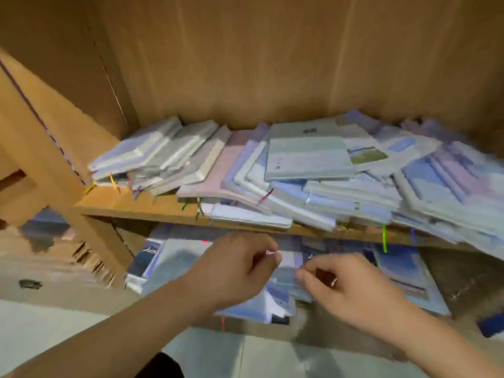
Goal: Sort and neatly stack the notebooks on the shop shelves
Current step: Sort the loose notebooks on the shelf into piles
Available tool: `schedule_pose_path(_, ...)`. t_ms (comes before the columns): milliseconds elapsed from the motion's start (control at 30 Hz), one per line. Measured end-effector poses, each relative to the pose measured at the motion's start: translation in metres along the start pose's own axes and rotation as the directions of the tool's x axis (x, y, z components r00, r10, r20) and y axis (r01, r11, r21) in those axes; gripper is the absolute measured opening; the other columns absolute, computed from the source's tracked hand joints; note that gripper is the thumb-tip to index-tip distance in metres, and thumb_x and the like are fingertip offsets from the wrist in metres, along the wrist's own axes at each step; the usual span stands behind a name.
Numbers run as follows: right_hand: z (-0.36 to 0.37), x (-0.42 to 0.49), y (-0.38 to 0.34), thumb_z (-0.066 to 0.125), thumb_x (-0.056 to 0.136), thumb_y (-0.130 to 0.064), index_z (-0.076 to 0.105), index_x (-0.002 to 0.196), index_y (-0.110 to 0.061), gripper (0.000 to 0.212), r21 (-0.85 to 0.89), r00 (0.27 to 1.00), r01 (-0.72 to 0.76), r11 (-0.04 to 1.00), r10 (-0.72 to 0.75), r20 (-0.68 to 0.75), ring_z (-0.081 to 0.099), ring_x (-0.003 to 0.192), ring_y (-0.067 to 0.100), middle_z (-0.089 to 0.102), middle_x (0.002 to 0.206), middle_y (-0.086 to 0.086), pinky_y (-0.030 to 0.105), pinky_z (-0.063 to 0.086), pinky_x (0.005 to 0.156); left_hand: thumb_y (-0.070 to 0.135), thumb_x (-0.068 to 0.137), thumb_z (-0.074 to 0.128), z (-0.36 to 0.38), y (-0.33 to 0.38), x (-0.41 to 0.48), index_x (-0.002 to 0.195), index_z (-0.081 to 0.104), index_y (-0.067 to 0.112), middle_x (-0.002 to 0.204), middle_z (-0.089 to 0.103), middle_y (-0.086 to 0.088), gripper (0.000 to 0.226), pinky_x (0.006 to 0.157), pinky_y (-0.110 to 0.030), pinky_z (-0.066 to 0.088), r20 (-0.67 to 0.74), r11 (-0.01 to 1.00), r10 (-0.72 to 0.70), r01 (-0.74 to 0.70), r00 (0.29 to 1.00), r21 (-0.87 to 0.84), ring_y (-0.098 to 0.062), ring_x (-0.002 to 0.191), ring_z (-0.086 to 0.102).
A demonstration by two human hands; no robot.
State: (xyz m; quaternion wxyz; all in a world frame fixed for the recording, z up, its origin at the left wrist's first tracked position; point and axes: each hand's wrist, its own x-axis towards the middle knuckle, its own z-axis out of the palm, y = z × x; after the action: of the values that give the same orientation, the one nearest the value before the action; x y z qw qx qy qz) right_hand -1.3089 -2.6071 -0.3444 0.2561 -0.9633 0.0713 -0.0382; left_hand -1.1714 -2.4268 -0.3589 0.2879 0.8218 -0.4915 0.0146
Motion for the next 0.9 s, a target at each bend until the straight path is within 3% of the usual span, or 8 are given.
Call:
schedule_pose_path(133, 0.025, 0.011, -0.003, 0.058, 0.096, -0.05, 0.069, 0.077, -0.038, 0.024, 0.016, 0.993, 0.051, 0.999, -0.049, -0.105, 0.061, 0.065, 0.004, 0.067, 0.069, -0.018, 0.033, 0.05, 0.063, 0.043, 0.095, 0.058, 0.006, -0.026, -0.021, 0.105, 0.069, 0.027, 0.086, 0.068, 0.012, 0.022, 0.071, -0.026, 0.051, -0.093, 0.999, 0.012, -0.016, 0.996, -0.041, -0.005, 0.081, 0.062)
schedule_pose_path(300, 0.015, 0.02, -0.054, 0.061, 0.097, -0.044, 0.074, 0.087, -0.034, 0.019, 0.052, 0.955, 0.148, 0.988, -0.129, -0.267, 0.065, 0.069, 0.003, 0.071, 0.074, -0.019, 0.021, 0.047, 0.06, 0.042, 0.092, 0.063, -0.045, -0.036, -0.034, 0.112, 0.072, 0.027, 0.082, 0.068, 0.01, 0.026, 0.066, -0.022, 0.05, -0.167, 0.995, 0.026, -0.042, 0.986, -0.091, -0.009, 0.074, 0.062)
schedule_pose_path(433, -0.007, 0.054, -0.112, 0.06, 0.093, -0.047, 0.076, 0.106, -0.035, 0.024, -0.108, 0.908, 0.192, 0.975, -0.219, -0.356, 0.066, 0.086, -0.001, 0.072, 0.088, -0.022, 0.031, 0.055, 0.078, 0.043, 0.091, 0.064, -0.125, -0.059, -0.035, 0.115, 0.072, 0.025, 0.094, 0.069, 0.012, 0.031, 0.074, -0.025, 0.051, -0.325, 0.997, 0.078, -0.067, 0.942, 0.046, -0.005, 0.079, 0.063)
schedule_pose_path(533, -0.019, 0.086, -0.145, 0.054, 0.095, -0.049, 0.071, 0.121, -0.032, 0.035, -0.372, 0.872, 0.246, 0.895, -0.372, -0.318, 0.064, 0.108, 0.012, 0.069, 0.112, -0.015, 0.04, 0.053, 0.09, 0.04, 0.094, 0.066, -0.181, -0.097, -0.033, 0.125, 0.067, 0.022, 0.112, 0.064, 0.008, 0.036, 0.09, -0.03, 0.051, -0.47, 0.985, 0.081, 0.0, 0.879, 0.171, -0.01, 0.099, 0.062)
schedule_pose_path(667, -0.018, 0.127, -0.163, 0.047, 0.097, -0.057, 0.058, 0.136, -0.035, 0.046, -0.504, 0.924, 0.182, 0.844, -0.322, -0.205, 0.056, 0.12, 0.013, 0.059, 0.127, -0.014, 0.038, 0.05, 0.096, 0.056, 0.088, 0.066, -0.209, -0.164, -0.026, 0.155, 0.035, 0.02, 0.148, 0.046, -0.003, 0.082, 0.11, -0.035, 0.04, -0.339, 0.852, -0.182, 0.321, 0.923, 0.415, -0.025, 0.135, 0.045)
schedule_pose_path(767, -0.012, 0.151, -0.162, 0.044, 0.097, -0.063, 0.047, 0.144, -0.041, 0.052, -0.507, 0.959, 0.177, 0.844, -0.263, -0.103, 0.055, 0.113, 0.008, 0.053, 0.135, -0.016, 0.034, 0.049, 0.096, 0.053, 0.089, 0.066, -0.194, -0.2, -0.02, 0.153, 0.034, 0.022, 0.14, 0.054, -0.006, 0.078, 0.099, -0.036, 0.045, -0.218, 0.852, -0.26, 0.329, 0.941, 0.407, -0.027, 0.128, 0.051)
schedule_pose_path(833, -0.012, 0.164, -0.158, 0.045, 0.097, -0.065, 0.044, 0.146, -0.043, 0.054, -0.482, 0.966, 0.169, 0.859, -0.242, -0.092, 0.055, 0.108, 0.006, 0.05, 0.14, -0.017, 0.033, 0.049, 0.096, 0.049, 0.093, 0.064, -0.187, -0.217, -0.016, 0.147, 0.042, 0.027, 0.132, 0.059, -0.003, 0.062, 0.096, -0.037, 0.048, -0.272, 0.855, -0.195, 0.299, 0.942, 0.423, -0.026, 0.123, 0.053)
schedule_pose_path(900, -0.013, 0.177, -0.153, 0.045, 0.096, -0.066, 0.043, 0.147, -0.043, 0.057, -0.478, 0.967, 0.172, 0.861, -0.241, -0.086, 0.054, 0.116, 0.004, 0.048, 0.143, -0.019, 0.03, 0.047, 0.1, 0.051, 0.095, 0.062, -0.187, -0.228, -0.012, 0.148, 0.042, 0.033, 0.13, 0.057, 0.001, 0.059, 0.099, -0.039, 0.048, -0.322, 0.837, -0.139, 0.285, 0.936, 0.467, -0.024, 0.124, 0.051)
